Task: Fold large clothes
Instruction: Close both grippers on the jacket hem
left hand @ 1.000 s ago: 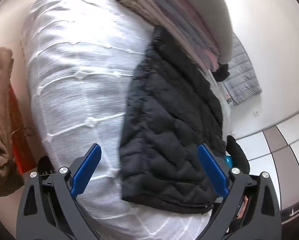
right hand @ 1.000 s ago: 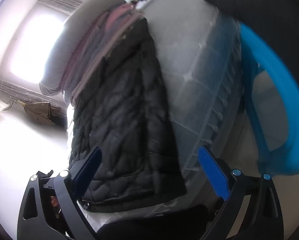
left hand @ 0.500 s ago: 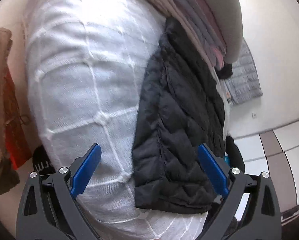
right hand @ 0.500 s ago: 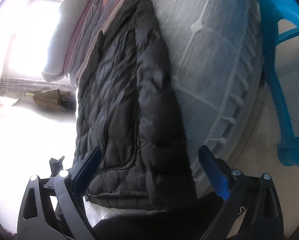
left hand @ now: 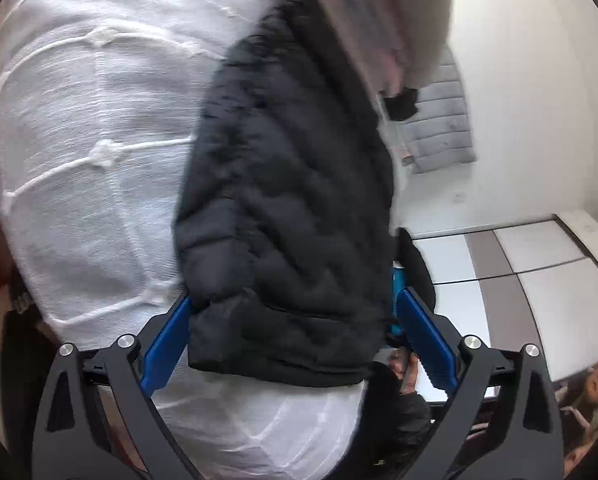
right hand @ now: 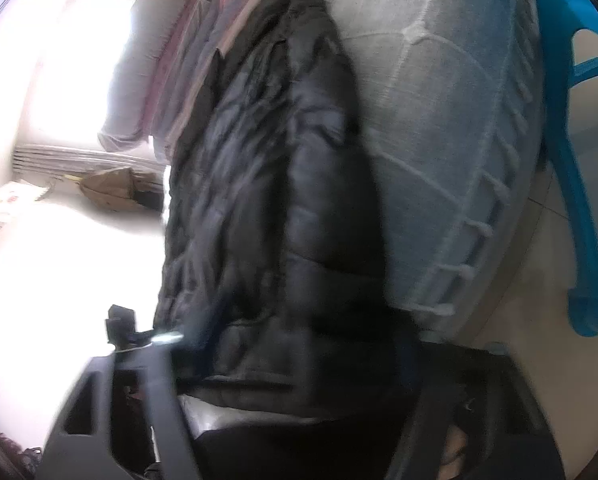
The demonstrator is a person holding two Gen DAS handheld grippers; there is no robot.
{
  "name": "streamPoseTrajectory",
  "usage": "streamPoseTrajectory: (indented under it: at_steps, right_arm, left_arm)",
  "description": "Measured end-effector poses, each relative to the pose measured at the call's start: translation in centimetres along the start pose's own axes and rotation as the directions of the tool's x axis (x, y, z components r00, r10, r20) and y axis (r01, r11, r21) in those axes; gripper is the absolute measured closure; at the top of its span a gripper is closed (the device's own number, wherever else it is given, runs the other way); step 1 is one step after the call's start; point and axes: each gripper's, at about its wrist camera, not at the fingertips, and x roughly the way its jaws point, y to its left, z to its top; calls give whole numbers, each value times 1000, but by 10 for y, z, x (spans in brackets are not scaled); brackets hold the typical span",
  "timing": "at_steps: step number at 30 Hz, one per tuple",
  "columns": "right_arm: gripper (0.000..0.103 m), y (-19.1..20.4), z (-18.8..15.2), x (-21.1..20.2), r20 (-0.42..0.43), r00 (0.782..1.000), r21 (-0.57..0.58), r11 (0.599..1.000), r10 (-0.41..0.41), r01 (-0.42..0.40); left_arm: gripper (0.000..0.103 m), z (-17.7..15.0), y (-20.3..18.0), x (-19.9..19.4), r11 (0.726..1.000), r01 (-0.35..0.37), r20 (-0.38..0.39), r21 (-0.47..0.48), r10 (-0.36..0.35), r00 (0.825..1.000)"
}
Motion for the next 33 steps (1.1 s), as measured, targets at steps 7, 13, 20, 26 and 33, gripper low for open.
streamPoseTrajectory:
  at_steps: [7, 13, 20, 26, 33]
  right_arm:
    - [85, 5, -6, -14, 35, 999, -34, 999, 40, -38]
    - [91, 12, -4, -22, 81, 990, -3, 993, 117, -117]
    - [92, 20, -1, -26, 86, 985, 5, 988, 152, -153]
    - [89, 3, 3, -17, 44, 988, 76, 986, 146, -149]
    - [96, 10, -8, -23, 127, 989, 83, 993, 75, -86]
  left_arm:
    - [95, -5, 8, 35, 989, -147, -88, -14, 146, 985]
    - [98, -10, -3, 31, 984, -174, -48, 21, 175, 983]
    - [96, -1, 0, 38, 986, -166, -102, 4, 166, 981]
    - [81, 3, 19, 41, 985, -133, -96, -106, 123, 988]
    - [99, -4, -8, 37, 977, -211, -11, 4, 211, 977]
